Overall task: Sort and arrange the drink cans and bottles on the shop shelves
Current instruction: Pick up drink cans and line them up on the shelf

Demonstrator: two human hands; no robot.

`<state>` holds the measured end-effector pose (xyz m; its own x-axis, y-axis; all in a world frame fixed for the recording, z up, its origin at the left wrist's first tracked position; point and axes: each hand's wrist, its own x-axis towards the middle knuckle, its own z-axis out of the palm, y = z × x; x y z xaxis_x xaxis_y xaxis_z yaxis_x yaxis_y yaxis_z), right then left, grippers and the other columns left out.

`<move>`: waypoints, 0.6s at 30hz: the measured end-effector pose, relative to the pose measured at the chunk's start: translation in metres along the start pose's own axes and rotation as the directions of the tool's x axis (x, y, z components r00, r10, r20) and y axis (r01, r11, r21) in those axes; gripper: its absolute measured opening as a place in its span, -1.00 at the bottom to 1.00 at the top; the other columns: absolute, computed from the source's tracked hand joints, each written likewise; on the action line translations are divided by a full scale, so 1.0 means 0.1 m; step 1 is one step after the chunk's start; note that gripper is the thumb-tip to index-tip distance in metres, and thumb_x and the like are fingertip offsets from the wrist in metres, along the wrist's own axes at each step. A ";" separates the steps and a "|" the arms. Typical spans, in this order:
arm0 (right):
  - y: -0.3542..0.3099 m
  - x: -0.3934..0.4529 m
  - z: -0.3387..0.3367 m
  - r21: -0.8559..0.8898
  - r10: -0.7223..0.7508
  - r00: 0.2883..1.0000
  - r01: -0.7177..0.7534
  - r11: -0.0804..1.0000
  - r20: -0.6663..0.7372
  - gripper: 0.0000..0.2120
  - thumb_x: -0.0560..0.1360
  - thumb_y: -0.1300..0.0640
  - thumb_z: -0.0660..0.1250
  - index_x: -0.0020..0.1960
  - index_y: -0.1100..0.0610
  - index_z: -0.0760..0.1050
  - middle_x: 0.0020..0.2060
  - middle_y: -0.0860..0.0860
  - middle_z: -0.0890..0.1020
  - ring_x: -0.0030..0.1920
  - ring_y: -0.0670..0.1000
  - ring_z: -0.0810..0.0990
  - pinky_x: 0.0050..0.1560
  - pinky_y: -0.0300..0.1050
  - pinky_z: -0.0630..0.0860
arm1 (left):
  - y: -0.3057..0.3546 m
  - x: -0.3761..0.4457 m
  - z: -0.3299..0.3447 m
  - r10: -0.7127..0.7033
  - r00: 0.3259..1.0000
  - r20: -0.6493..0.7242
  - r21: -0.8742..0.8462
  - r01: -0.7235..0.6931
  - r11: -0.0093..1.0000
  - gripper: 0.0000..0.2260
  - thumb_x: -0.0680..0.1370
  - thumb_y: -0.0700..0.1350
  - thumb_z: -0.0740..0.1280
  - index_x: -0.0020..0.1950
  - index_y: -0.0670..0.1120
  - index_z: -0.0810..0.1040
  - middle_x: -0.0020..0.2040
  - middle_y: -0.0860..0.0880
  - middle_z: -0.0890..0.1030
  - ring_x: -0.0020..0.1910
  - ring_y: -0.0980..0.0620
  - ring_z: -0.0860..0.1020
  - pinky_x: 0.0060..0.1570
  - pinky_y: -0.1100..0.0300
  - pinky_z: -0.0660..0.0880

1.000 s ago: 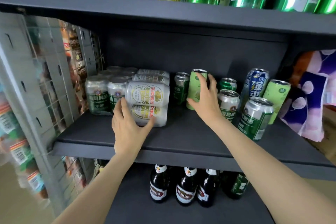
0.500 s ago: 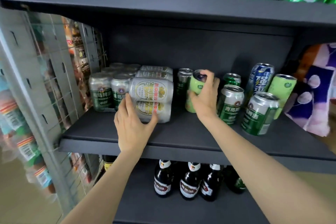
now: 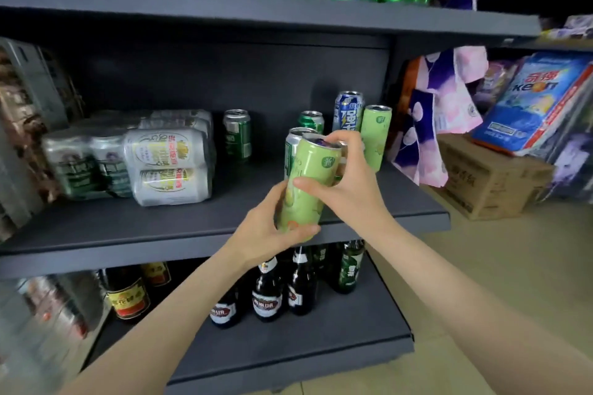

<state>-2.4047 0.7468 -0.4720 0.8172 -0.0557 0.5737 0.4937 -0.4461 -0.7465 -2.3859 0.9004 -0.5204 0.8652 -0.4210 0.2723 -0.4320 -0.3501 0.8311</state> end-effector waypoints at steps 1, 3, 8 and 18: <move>0.00 0.00 0.00 0.014 0.008 1.000 -0.009 1.000 0.024 -0.43 0.28 0.13 0.55 0.13 -0.02 0.29 0.00 -0.24 0.46 -0.02 -0.22 0.51 0.03 -0.19 0.49 | 0.03 0.05 0.05 -0.026 0.999 -0.026 -0.035 0.025 0.999 -0.34 0.26 0.19 0.45 0.30 0.10 0.31 0.11 0.16 0.55 0.08 0.20 0.54 0.06 0.32 0.48; 0.00 0.02 -0.03 0.049 0.006 0.996 -0.010 0.999 0.087 -0.55 0.37 0.13 0.49 0.13 0.01 0.33 0.02 -0.14 0.52 0.02 -0.13 0.54 0.05 -0.16 0.50 | 0.06 0.12 0.09 -0.019 0.994 -0.110 -0.019 0.017 1.000 -0.50 0.35 0.01 0.51 0.18 0.06 0.36 -0.02 0.14 0.56 -0.05 0.21 0.55 -0.12 0.43 0.47; 0.13 0.33 -0.44 0.024 0.014 0.987 -0.010 1.000 -0.160 -0.92 0.55 0.18 0.26 0.03 0.07 0.48 -0.04 -0.15 0.56 0.02 -0.20 0.52 0.07 -0.46 0.40 | -0.04 0.19 -0.01 -0.028 0.945 -0.326 -0.021 0.022 1.000 -0.48 0.39 -0.06 0.48 0.28 -0.01 0.35 0.02 0.11 0.54 -0.02 0.16 0.53 -0.04 0.27 0.48; 1.20 1.49 -0.72 -0.477 0.219 0.927 -0.347 0.808 -0.305 -0.37 0.38 0.19 0.46 0.38 0.07 0.28 0.37 0.21 0.23 0.28 0.29 0.35 0.32 0.06 0.29 | -0.28 0.44 -0.02 -0.142 0.919 -0.368 -0.133 0.099 0.986 -0.47 0.35 -0.08 0.51 0.22 0.12 0.34 -0.02 0.28 0.54 -0.05 0.41 0.50 -0.12 0.51 0.44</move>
<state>-2.2454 0.6210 -0.4521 0.7749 -0.4213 0.4713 -0.0267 -0.7668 -0.6414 -2.3351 0.8936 -0.5307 0.9501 -0.0292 0.3104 -0.3062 -0.2760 0.9111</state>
